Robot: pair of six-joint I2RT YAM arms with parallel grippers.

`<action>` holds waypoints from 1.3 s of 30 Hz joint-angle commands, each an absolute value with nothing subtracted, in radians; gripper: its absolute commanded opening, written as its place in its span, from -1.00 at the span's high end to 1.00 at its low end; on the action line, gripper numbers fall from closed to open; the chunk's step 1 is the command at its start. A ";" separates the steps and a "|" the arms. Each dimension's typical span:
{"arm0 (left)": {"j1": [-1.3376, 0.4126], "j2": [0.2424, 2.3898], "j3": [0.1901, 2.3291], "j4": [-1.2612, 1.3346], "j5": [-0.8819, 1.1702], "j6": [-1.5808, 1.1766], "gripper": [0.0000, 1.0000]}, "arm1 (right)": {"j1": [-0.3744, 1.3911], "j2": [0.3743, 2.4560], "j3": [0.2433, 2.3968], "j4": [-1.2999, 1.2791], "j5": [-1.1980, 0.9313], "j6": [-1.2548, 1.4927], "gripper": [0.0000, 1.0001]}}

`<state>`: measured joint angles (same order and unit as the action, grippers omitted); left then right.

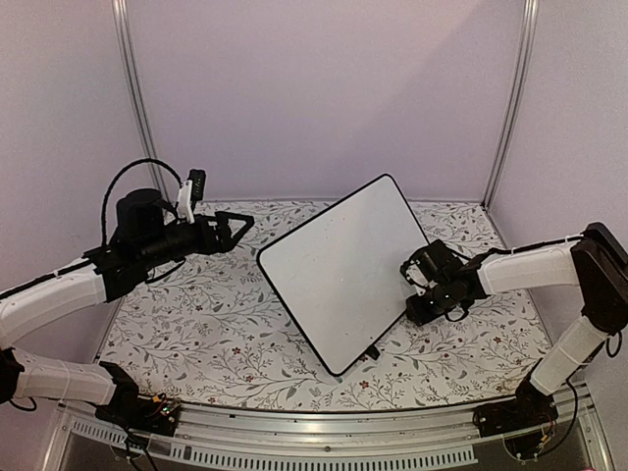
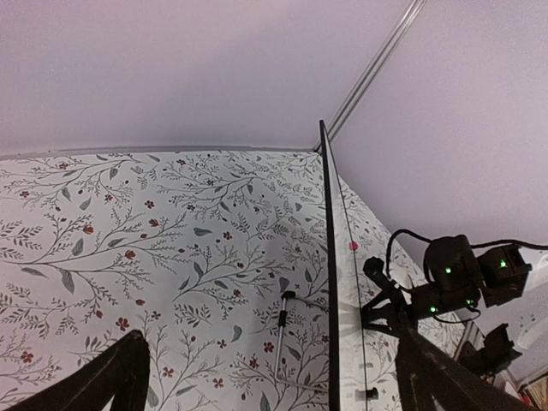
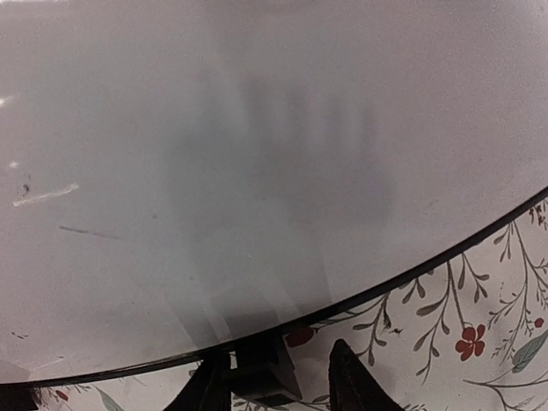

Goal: Erase the whiteboard
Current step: Move the whiteboard to the center of the board.

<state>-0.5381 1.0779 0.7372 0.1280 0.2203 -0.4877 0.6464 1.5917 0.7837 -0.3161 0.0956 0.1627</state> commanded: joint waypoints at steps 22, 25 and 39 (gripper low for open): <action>-0.514 1.029 0.716 0.145 0.164 -0.500 -0.99 | 0.902 2.012 1.160 -0.322 0.352 0.702 0.95; -0.514 1.020 0.714 0.144 0.160 -0.500 -0.99 | 0.902 2.092 1.254 -0.349 0.387 0.746 0.95; -0.513 1.013 0.712 0.146 0.162 -0.501 -0.99 | 0.877 2.276 1.521 -0.492 0.508 0.772 0.39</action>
